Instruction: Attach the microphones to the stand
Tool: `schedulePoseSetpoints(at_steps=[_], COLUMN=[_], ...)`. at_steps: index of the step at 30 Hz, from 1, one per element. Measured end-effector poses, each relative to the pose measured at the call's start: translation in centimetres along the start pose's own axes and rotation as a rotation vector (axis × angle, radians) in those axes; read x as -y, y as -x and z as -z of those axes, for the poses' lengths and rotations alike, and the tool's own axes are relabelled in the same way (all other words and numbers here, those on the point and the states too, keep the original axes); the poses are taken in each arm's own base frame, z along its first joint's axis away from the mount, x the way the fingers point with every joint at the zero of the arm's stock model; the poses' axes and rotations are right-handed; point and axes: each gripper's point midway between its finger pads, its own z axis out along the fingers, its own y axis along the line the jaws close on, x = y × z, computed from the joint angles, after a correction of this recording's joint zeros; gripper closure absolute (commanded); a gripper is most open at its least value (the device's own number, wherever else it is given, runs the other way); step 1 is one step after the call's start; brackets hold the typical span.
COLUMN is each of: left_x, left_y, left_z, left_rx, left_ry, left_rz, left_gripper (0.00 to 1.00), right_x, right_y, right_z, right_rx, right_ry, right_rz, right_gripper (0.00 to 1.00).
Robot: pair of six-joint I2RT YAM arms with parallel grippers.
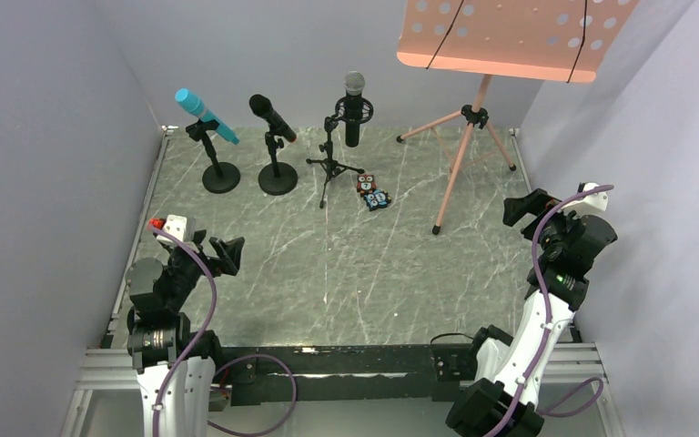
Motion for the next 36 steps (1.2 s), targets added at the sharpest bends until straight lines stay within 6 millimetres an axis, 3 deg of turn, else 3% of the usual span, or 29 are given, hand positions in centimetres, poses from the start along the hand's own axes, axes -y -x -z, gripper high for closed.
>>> schedulePoseSetpoints(at_steps=[36], left_x=[0.33], left_y=[-0.03], left_z=[0.02], left_rx=[-0.002], left_ry=[-0.019], left_rz=[0.0], left_gripper=[0.01], right_x=[0.01], right_y=[-0.18], right_z=[-0.05], right_rx=[0.0], right_ry=[0.0], right_rz=[-0.017], right_gripper=[0.0])
